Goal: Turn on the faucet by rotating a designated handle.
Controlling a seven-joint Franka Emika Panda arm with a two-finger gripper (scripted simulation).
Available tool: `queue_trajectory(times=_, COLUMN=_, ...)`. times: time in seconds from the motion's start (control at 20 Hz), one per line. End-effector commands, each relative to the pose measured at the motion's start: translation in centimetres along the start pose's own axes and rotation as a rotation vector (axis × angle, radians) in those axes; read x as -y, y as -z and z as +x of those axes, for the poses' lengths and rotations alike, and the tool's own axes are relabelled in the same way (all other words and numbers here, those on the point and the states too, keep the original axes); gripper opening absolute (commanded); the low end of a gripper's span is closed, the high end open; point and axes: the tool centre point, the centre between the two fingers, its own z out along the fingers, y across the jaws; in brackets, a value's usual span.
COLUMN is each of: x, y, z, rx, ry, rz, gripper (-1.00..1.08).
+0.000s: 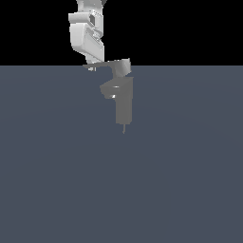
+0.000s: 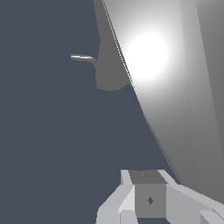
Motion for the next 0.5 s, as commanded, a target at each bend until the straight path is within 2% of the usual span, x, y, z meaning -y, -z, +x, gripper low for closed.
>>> queue_trajectory(times=0.0, x=-0.8, y=0.0, z=0.1, rx=-0.002, ry=-0.001, rz=-0.004, gripper=-1.0)
queue_trajectory(times=0.45, x=-3.0, y=0.1, z=0.0, rx=-0.002, ry=-0.001, rz=-0.004, gripper=-1.0)
